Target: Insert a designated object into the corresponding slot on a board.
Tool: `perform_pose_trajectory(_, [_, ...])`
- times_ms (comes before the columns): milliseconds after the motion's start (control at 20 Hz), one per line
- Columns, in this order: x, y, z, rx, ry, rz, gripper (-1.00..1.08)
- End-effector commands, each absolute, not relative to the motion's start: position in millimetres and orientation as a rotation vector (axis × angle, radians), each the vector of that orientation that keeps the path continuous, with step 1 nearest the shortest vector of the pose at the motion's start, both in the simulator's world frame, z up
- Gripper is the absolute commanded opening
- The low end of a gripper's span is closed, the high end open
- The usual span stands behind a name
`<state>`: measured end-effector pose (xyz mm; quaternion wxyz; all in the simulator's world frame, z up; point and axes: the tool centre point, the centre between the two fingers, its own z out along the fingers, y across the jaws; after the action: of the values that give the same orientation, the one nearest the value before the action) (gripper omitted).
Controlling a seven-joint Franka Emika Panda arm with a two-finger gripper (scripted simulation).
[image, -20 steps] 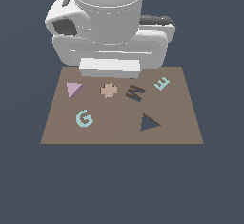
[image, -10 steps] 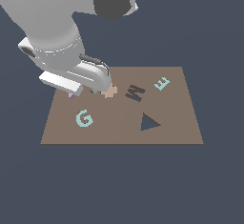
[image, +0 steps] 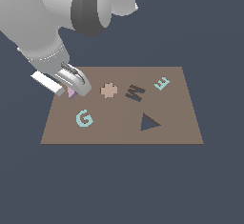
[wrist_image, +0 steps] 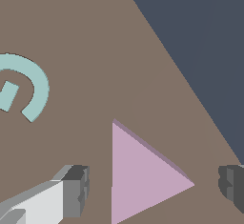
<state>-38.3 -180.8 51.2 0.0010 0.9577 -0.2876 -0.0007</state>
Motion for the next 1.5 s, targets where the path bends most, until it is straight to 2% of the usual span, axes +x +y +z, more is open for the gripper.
perform_pose_trajectory(0, [-38.3,-180.8,51.2,3.007,-0.903,-0.002,1.00])
perform_pose_trajectory(550, [-39.0,-180.8,29.9,3.006,-0.912,0.000,1.00])
perform_pose_trajectory(600, [-39.0,-180.8,29.9,3.006,-0.912,0.000,-1.00])
perform_pose_trajectory(1450, [-31.8,-178.1,30.9,3.022,-0.860,0.001,-1.00])
